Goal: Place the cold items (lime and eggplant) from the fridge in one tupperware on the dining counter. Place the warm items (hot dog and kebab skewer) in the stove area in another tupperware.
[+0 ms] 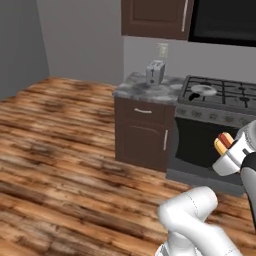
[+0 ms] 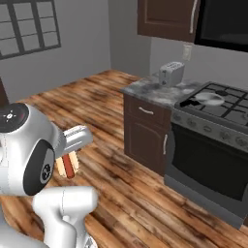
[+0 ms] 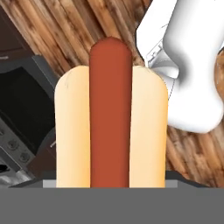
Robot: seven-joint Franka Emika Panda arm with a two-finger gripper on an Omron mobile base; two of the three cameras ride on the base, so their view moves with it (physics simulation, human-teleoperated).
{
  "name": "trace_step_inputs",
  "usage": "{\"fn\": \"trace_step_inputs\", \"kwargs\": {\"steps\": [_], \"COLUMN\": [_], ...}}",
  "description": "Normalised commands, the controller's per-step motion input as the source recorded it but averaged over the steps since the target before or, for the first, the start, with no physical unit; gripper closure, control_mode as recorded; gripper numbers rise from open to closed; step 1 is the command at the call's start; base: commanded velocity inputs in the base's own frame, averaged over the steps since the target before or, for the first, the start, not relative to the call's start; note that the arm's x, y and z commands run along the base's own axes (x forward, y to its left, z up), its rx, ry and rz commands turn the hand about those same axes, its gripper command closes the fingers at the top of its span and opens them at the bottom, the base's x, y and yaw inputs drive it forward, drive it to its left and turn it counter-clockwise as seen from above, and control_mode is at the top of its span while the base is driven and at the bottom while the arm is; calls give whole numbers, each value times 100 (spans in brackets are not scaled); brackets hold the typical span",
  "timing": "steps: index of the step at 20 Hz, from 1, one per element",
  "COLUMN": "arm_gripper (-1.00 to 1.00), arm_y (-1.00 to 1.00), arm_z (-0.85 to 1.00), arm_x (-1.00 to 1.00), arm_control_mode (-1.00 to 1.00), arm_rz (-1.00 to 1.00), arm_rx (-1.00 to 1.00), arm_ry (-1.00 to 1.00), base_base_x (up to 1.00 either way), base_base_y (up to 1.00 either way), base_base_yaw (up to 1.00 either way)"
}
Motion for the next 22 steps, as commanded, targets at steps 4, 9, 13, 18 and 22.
{"fn": "trace_step_inputs", "kwargs": {"steps": [4,9,13,18,22], "arm_gripper": [100,100,100,100,100], "arm_y": [0,0,0,0,0], "arm_z": [0,0,0,0,0], "arm_x": [0,0,0,0,0], "arm_control_mode": [100,100,100,100,100], "arm_rz": [0,0,0,0,0], "arm_rx": [0,0,0,0,0], "arm_ry": [0,0,0,0,0], "base_base_x": [-80,-86,-90,-88,-76], "base_base_y": [9,12,14,28,11], "base_base_yaw": [-26,-38,-40,-39,-30]}}
